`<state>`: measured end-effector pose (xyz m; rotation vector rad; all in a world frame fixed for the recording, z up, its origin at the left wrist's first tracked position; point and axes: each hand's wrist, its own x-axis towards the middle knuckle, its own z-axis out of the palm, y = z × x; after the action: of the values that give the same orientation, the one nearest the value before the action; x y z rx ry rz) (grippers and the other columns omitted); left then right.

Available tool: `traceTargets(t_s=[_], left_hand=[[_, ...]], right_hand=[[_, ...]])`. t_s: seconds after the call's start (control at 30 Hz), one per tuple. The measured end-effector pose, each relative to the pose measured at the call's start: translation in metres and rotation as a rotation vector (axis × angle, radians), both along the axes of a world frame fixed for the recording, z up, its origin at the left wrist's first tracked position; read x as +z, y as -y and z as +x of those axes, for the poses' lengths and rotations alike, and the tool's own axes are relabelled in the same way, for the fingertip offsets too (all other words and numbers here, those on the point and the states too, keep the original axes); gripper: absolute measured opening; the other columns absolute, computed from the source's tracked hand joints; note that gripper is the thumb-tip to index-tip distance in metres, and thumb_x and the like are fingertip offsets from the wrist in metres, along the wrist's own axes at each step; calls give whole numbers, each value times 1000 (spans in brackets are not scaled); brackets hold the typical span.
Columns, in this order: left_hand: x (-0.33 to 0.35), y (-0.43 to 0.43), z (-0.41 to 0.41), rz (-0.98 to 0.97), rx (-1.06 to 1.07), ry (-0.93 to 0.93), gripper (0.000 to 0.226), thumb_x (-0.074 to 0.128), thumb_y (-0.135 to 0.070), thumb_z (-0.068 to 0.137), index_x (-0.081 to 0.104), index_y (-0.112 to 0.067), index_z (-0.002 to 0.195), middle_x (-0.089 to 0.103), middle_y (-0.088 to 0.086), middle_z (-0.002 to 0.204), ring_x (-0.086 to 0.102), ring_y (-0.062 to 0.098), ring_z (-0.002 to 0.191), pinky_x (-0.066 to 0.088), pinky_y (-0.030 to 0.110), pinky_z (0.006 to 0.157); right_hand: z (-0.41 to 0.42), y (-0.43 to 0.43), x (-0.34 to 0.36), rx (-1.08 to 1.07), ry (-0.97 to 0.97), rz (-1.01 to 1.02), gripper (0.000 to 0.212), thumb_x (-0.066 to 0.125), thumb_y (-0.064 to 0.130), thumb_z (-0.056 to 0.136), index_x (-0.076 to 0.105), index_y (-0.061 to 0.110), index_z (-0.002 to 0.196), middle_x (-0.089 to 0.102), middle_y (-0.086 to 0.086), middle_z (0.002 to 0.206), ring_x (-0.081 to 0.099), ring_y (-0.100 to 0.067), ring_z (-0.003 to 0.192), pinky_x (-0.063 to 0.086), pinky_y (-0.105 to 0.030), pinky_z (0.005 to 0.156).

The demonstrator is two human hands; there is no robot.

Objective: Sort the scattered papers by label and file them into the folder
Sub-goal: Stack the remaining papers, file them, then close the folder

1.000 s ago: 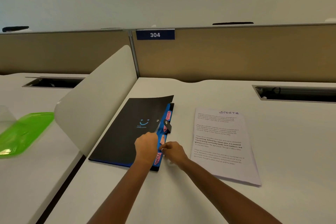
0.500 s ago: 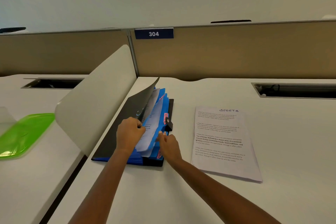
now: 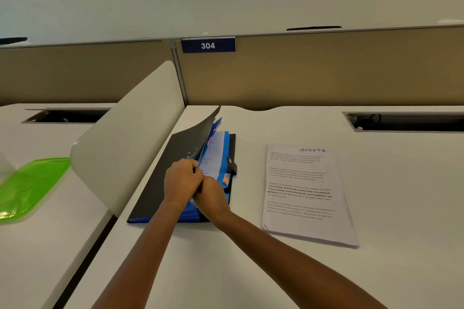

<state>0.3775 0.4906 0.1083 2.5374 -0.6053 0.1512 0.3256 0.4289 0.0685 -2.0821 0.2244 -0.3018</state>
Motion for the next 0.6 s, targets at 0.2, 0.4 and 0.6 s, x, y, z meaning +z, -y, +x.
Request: traceTargets(t_s=[0.2,0.4,0.6], left_hand=[[-2,5,3,115,-18,13,32,54,-23,91,57,-11,120,62,9,119,64,24,99,47,21,69],[-11,6,3,72,-11,0,37,51,-18,92,52,-10,127,60,11,123,62,25,101,50,24,73],[-21,2,4,5,-22,-25,41,55,-25,90,51,-12,128,59,10,123,63,22,98,45,18,68]], right_hand=[[-5,-1,-6,45,-30,68,30,43,12,96,47,-3,122,52,-17,127,49,-27,120,39,-21,93],[-14,27,-25,-56,-217,609,37,48,-2,86,54,8,121,52,-12,125,55,-20,100,49,-16,64],[-9,50,-33,-298,-333,839,31,50,-10,86,56,0,116,54,-10,107,58,-22,93,56,-32,81]])
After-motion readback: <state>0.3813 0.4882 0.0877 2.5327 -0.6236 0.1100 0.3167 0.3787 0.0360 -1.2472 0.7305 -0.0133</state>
